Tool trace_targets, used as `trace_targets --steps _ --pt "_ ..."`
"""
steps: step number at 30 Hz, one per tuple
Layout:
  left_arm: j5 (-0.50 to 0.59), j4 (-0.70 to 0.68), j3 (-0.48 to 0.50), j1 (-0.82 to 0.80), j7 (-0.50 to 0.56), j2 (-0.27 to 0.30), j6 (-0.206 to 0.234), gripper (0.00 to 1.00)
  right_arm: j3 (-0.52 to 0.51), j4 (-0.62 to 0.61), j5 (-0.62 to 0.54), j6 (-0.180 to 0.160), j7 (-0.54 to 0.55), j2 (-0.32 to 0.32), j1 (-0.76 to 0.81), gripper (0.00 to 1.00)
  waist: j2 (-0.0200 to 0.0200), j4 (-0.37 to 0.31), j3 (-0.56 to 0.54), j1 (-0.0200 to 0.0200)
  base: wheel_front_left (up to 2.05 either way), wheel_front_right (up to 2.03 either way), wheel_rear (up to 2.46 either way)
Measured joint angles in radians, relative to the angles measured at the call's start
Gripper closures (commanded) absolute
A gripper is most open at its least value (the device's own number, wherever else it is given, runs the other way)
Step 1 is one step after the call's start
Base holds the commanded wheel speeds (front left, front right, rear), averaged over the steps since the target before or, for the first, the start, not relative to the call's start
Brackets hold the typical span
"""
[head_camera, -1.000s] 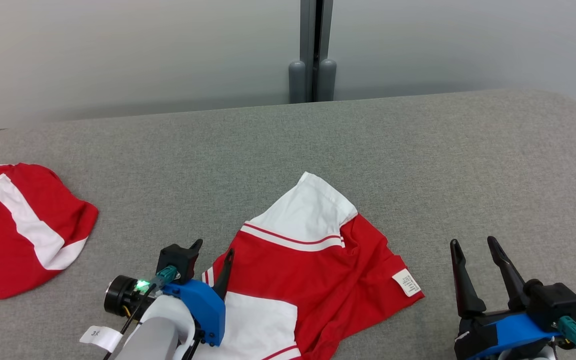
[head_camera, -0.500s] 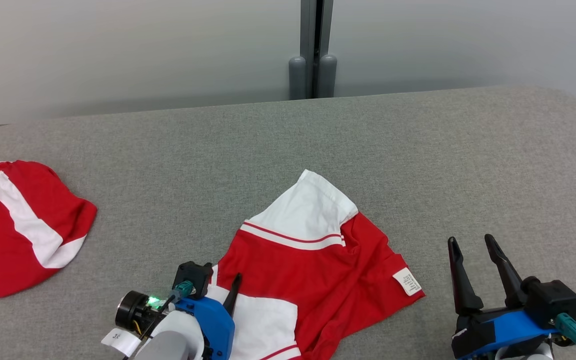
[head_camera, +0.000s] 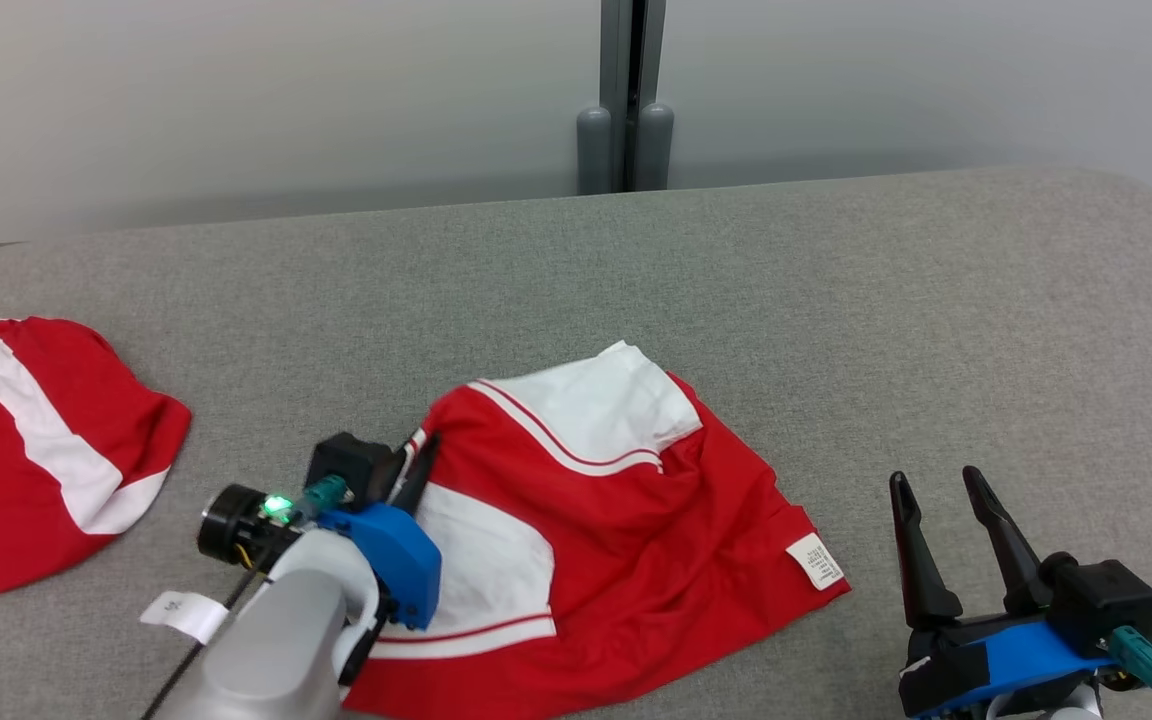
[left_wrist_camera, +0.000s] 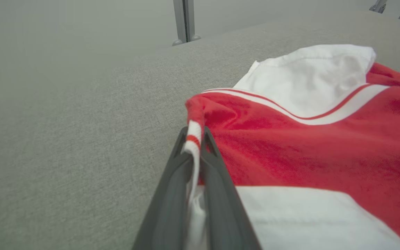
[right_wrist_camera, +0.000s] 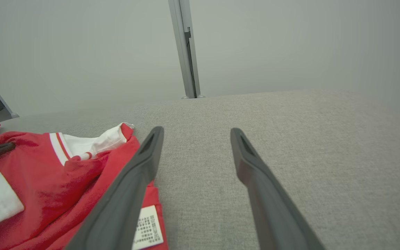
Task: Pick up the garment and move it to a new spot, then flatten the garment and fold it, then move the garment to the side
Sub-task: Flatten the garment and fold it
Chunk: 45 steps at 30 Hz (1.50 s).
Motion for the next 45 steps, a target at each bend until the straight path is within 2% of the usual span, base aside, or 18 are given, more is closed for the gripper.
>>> trace_targets --steps 8,12,13,14,18,24,35,45 --pt "-0.028 -0.072 0.140 -0.083 -0.003 0.109 0.039 1.00 -0.015 0.000 -0.001 0.000 -0.001 0.000 -0.014 0.00 0.0000 -0.023 0.025 0.0001 0.00 0.00 0.00" --pt "-0.034 -0.075 0.186 -0.079 -0.003 0.135 0.053 1.00 -0.021 0.001 -0.001 0.000 -0.001 0.000 -0.019 0.00 0.0000 -0.035 0.033 0.0001 0.00 0.00 0.00" --pt "-0.033 -0.077 0.197 -0.074 -0.003 0.138 0.053 0.71 -0.021 0.001 -0.001 0.000 -0.001 0.000 -0.019 0.00 0.0000 -0.037 0.034 0.0001 0.00 0.00 0.00" --pt "-0.034 -0.083 0.207 -0.067 -0.003 0.138 0.056 0.00 -0.020 0.001 -0.001 0.000 -0.001 0.000 -0.019 0.00 0.0000 -0.038 0.035 0.0001 0.00 0.00 0.00" --pt "-0.006 -0.157 0.245 -0.023 -0.003 0.137 0.076 0.00 -0.019 0.006 0.001 0.000 -0.001 0.000 -0.018 0.00 0.0000 -0.035 0.023 0.0001 0.00 0.00 0.00" --pt "0.060 -0.365 0.348 0.109 -0.004 0.128 0.111 0.00 -0.028 0.011 0.002 0.000 -0.002 0.000 -0.004 0.00 0.0000 -0.009 -0.022 0.0000 0.00 0.00 0.00" --pt "0.194 -0.665 0.475 0.387 -0.004 0.058 0.111 0.00 -0.034 0.020 0.008 0.000 -0.002 0.001 0.042 0.00 0.0000 0.072 -0.104 0.0000 0.00 0.00 0.00" --pt "0.267 -0.781 0.539 0.563 -0.004 -0.007 0.110 0.00 -0.042 0.019 0.010 0.000 -0.002 0.001 0.062 0.00 0.0000 0.119 -0.121 -0.0001 0.00 0.00 0.00"
